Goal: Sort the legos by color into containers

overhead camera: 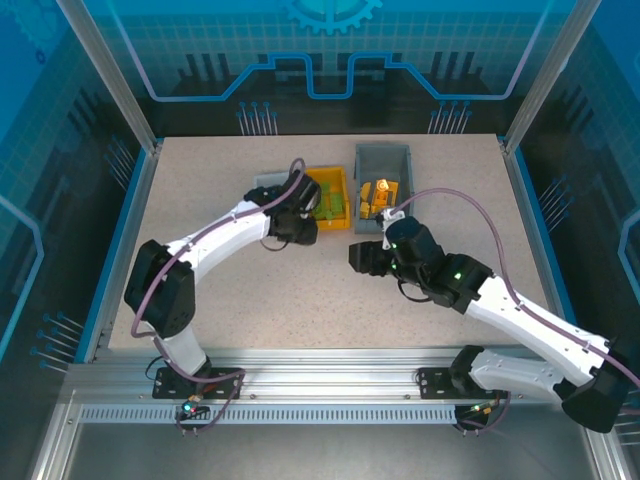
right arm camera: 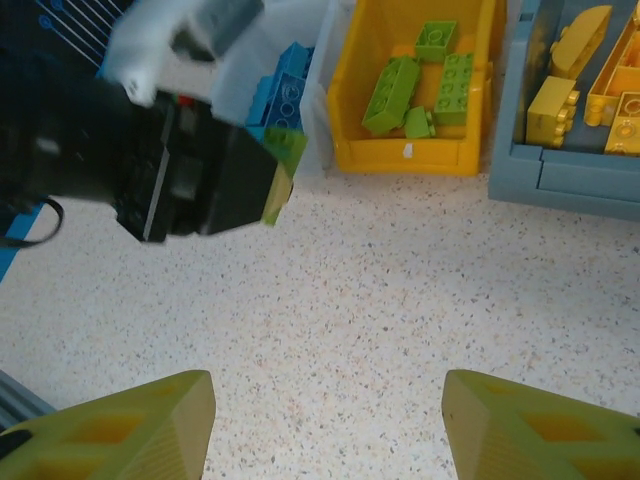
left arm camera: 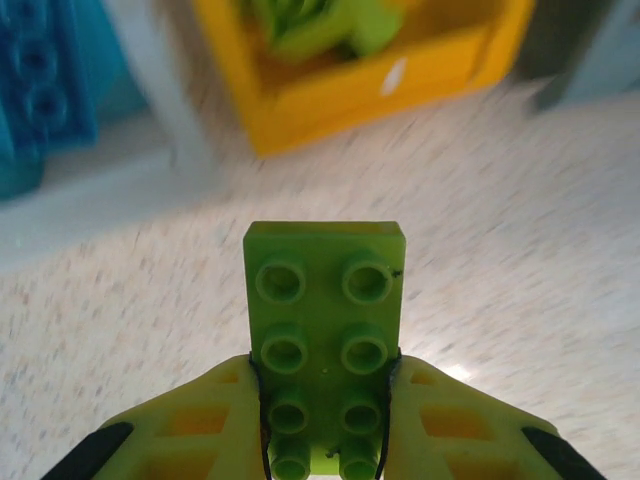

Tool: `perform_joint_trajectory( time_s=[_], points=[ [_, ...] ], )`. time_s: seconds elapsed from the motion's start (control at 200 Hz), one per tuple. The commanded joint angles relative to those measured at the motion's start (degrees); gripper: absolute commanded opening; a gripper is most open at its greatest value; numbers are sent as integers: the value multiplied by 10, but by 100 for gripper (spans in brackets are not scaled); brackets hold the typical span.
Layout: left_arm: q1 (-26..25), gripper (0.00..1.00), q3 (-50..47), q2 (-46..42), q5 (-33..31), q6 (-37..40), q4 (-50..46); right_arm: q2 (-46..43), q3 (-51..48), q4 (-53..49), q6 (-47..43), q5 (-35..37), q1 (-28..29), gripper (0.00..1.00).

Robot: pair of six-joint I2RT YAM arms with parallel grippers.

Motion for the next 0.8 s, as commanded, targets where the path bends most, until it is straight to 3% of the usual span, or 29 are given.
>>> perform_joint_trajectory(
  time_s=[0.0, 0.23, 0.415, 0.79],
  points=[
    [6, 26, 95, 57, 45, -15, -19, 5, 19, 30, -10, -49, -31, 63],
    [41, 25, 273, 207, 78, -39, -36, 15, 33, 32, 0, -65, -59, 62],
    [61, 32, 354, 287, 127, -50, -30, 14, 27, 26, 2, -66, -63, 62],
    [72, 51, 362, 289, 132, -49, -33, 13, 7, 25, 12, -67, -66, 63]
  ],
)
